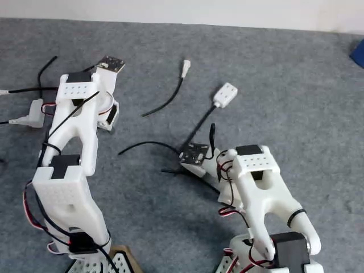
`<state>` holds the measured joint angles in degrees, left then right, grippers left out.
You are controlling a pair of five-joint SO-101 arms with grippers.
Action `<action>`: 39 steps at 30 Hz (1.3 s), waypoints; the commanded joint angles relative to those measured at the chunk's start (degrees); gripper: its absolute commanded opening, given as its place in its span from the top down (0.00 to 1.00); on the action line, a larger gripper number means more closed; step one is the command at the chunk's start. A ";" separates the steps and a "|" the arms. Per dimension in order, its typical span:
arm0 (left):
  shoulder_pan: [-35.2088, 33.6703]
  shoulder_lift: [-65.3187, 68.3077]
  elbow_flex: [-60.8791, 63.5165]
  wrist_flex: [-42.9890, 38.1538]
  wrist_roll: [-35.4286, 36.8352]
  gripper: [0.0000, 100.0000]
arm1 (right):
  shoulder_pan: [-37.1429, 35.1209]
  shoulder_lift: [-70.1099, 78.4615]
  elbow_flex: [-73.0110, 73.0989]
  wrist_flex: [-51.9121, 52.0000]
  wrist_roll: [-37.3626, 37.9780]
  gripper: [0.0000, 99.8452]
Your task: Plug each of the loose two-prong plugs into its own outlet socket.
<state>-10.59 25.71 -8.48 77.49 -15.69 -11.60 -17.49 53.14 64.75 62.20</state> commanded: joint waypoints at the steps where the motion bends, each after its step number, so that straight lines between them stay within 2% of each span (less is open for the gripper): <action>1: 0.66 -2.86 -0.40 -0.70 -0.53 0.87 | 0.84 -0.04 0.31 0.04 0.70 0.77; 6: 0.66 -2.86 -0.40 -0.70 -0.53 0.87 | -1.80 -0.04 3.74 -0.40 1.05 0.79; 11: 0.66 -2.95 -0.31 -0.70 -0.53 0.87 | -4.00 -0.04 5.05 -0.48 0.62 1.00; 13: 0.66 -2.95 -0.31 -0.70 -0.53 0.87 | -4.00 -0.31 5.05 -0.48 0.62 0.98; 16: 0.66 -2.77 -0.31 -0.70 -0.62 0.87 | -4.09 -0.48 4.97 -0.31 0.53 0.99; 18: 1.01 -2.77 -0.13 -0.53 -0.62 0.87 | -4.35 -0.57 3.91 -0.48 -1.85 0.99; 24: 2.33 -3.30 -0.66 0.18 -0.62 0.87 | -4.53 -0.57 -8.57 0.04 -21.54 0.99; 27: 1.54 -4.44 -4.44 2.99 -0.53 0.87 | -4.53 -0.22 -17.54 2.86 -31.47 0.99; 31: 2.68 -9.36 -11.38 7.12 0.00 0.87 | -4.18 -0.04 -31.87 6.64 -52.04 0.99; 33: 3.74 -13.58 -14.64 8.00 3.25 0.87 | -4.53 0.04 -37.76 8.22 -61.89 0.99; 36: 5.23 -22.20 -17.98 7.74 6.77 0.87 | -6.73 0.04 -45.32 9.89 -69.36 0.99; 39: 6.37 -32.48 -18.24 7.56 8.26 0.87 | -10.51 0.13 -50.77 12.70 -73.32 0.99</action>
<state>-5.93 4.44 -24.22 84.70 -9.19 -18.73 -17.14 9.45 75.03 -6.90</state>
